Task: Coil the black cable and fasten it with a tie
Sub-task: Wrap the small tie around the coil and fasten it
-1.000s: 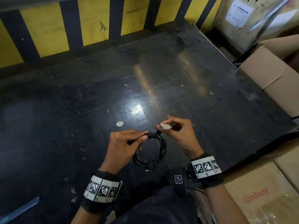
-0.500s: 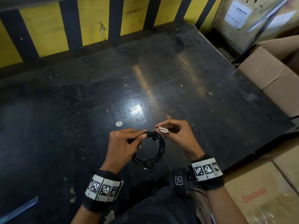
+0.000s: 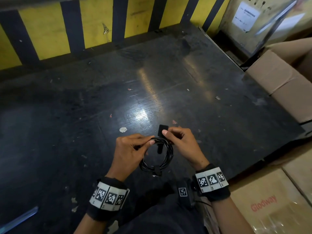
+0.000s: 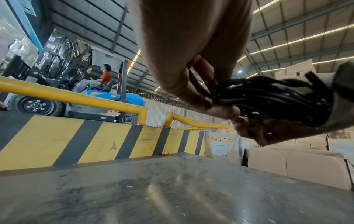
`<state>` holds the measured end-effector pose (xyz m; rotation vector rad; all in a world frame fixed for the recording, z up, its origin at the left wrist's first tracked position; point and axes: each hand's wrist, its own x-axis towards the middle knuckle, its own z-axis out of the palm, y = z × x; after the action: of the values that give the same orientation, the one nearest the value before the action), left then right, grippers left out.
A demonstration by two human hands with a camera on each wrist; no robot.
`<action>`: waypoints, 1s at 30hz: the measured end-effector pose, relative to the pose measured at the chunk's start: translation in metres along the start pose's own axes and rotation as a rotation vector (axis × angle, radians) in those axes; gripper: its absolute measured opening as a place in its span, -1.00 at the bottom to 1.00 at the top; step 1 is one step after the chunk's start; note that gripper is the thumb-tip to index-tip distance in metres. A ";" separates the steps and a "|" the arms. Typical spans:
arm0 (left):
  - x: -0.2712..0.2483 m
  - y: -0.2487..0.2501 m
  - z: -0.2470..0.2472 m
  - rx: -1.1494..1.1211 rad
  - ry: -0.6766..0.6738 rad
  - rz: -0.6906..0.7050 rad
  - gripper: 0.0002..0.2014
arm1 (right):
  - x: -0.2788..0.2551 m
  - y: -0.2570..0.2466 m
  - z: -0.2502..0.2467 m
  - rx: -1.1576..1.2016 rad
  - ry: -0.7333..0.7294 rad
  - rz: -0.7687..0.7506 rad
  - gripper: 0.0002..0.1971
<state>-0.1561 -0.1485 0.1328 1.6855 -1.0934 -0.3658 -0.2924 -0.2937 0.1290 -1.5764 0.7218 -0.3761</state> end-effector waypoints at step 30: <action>0.005 0.002 -0.001 0.111 -0.114 -0.039 -0.88 | -0.014 -0.008 -0.005 -0.359 0.012 -0.265 -0.78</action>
<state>-0.1540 -0.1523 0.1365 1.8046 -1.1841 -0.4374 -0.3043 -0.2880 0.1395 -2.0212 0.6132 -0.4681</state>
